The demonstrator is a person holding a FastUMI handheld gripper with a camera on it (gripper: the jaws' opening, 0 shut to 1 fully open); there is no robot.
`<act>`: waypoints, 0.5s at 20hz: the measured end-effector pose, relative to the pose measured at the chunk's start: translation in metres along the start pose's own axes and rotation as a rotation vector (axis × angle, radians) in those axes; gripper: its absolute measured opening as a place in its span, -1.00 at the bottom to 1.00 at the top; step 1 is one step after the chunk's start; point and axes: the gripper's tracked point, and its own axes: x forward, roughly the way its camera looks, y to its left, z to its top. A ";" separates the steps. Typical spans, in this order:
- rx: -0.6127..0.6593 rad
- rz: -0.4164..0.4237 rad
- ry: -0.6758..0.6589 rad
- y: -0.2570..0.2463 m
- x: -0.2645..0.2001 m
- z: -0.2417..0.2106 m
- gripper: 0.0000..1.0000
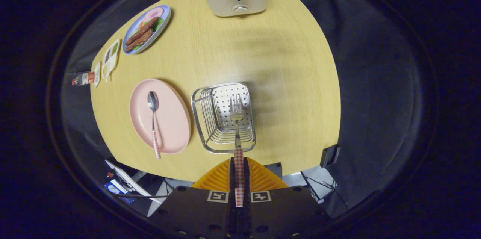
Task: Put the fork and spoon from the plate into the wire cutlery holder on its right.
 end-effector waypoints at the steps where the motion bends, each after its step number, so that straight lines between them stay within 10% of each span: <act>1: -0.002 0.003 -0.013 0.001 -0.001 0.004 -0.87; 10: -0.079 0.034 -0.362 0.009 -0.043 0.039 0.55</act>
